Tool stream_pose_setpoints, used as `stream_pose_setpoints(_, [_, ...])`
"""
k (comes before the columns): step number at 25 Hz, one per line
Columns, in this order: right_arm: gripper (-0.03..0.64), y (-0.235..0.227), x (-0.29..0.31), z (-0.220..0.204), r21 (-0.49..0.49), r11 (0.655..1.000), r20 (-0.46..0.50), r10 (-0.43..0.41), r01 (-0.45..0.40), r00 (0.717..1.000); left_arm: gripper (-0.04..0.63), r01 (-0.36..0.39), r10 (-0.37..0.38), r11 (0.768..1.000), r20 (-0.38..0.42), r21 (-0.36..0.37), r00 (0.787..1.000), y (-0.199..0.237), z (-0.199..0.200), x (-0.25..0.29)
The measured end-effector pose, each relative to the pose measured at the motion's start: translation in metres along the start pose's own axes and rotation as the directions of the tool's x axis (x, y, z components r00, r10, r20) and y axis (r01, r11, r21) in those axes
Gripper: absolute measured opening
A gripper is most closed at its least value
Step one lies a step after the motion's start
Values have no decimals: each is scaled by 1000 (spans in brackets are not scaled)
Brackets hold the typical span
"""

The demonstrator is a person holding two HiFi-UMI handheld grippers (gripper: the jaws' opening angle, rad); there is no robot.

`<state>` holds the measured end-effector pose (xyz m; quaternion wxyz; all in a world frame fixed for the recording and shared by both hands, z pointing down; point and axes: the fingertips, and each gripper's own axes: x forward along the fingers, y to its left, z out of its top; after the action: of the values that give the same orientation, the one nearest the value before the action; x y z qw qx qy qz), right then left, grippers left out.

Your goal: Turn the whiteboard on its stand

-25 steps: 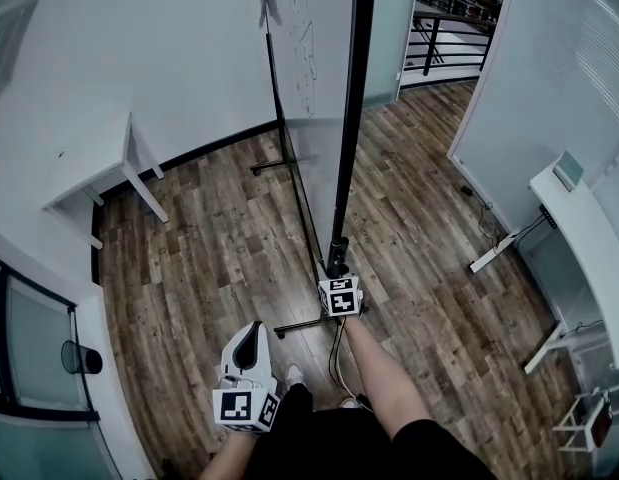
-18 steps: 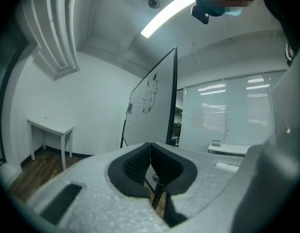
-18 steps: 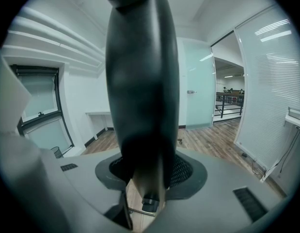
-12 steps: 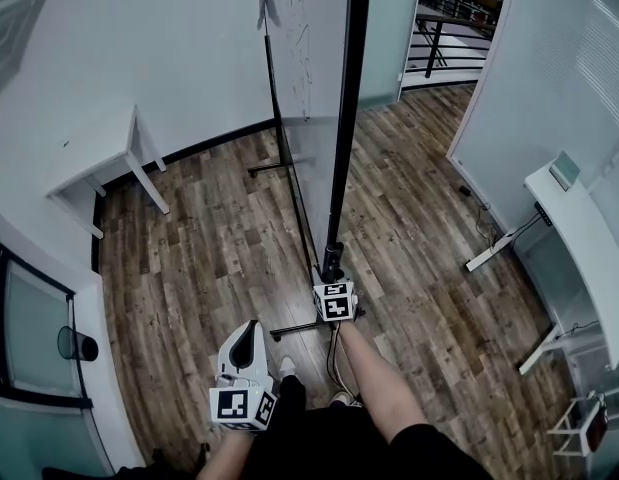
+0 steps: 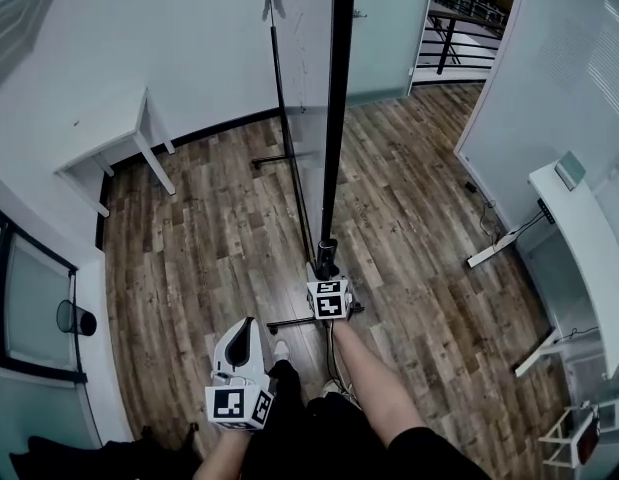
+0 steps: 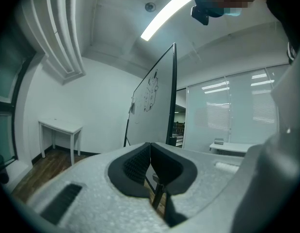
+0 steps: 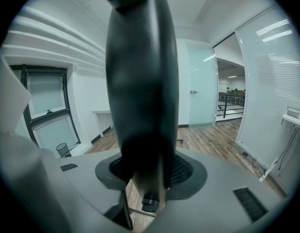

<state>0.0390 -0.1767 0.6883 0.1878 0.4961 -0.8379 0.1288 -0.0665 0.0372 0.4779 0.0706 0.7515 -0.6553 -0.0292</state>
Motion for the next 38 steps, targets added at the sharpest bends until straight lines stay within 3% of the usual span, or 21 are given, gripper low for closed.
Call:
stream_pose_setpoints(14, [170, 16, -44, -21, -4, 1000, -4, 0, 0, 1000, 17, -59, 59, 998, -12, 18, 998, -12, 1, -52])
stream_pose_setpoints(38, [169, 16, -108, -50, 5, 998, -8, -56, 56, 998, 18, 99, -99, 995, -35, 18, 995, -14, 8, -78])
